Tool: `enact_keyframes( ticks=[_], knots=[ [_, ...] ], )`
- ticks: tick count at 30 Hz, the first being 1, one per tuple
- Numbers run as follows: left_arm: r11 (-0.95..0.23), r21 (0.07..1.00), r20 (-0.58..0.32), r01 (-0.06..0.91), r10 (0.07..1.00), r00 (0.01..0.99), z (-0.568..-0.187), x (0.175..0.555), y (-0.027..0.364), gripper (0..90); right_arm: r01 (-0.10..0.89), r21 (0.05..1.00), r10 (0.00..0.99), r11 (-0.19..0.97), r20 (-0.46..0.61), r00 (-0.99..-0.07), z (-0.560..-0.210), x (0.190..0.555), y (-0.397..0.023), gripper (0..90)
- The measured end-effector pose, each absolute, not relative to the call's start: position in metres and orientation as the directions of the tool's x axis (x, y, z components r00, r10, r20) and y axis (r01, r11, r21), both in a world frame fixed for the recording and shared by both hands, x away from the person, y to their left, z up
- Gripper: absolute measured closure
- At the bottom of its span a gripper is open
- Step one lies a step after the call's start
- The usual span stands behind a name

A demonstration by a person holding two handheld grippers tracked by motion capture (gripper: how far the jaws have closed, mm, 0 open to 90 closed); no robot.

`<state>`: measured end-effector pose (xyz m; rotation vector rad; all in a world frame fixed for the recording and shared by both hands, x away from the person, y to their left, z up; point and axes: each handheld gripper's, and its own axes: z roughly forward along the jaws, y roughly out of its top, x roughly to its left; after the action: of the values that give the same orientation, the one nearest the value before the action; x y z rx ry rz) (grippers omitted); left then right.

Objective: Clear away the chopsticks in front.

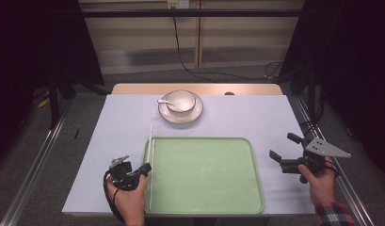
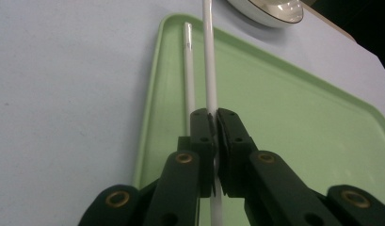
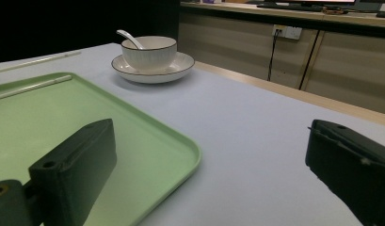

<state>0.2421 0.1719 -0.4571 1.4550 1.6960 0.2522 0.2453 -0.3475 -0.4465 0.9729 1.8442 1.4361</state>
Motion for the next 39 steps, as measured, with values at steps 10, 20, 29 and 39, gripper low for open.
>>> enact_keyframes(
  ticks=[10,20,29,39],
  knots=[
    [0.300,0.640,-0.466,0.708,0.884,0.046,-0.457,0.235,0.175,86.2,0.183,0.972,0.835,0.144,-0.020,-0.550,-0.446,0.245,-0.348,1.6],
    [0.304,0.631,-0.464,0.714,0.885,0.033,-0.460,0.230,0.179,86.2,0.182,0.972,0.834,0.147,-0.023,-0.552,-0.446,0.245,-0.347,1.7],
    [0.308,0.623,-0.466,0.719,0.885,0.025,-0.462,0.227,0.179,86.2,0.179,0.973,0.835,0.149,-0.027,-0.549,-0.446,0.246,-0.347,1.6],
    [0.305,0.616,-0.472,0.726,0.881,0.031,-0.464,0.224,0.181,86.2,0.181,0.972,0.833,0.148,-0.023,-0.553,-0.446,0.246,-0.346,1.6]
  ],
)
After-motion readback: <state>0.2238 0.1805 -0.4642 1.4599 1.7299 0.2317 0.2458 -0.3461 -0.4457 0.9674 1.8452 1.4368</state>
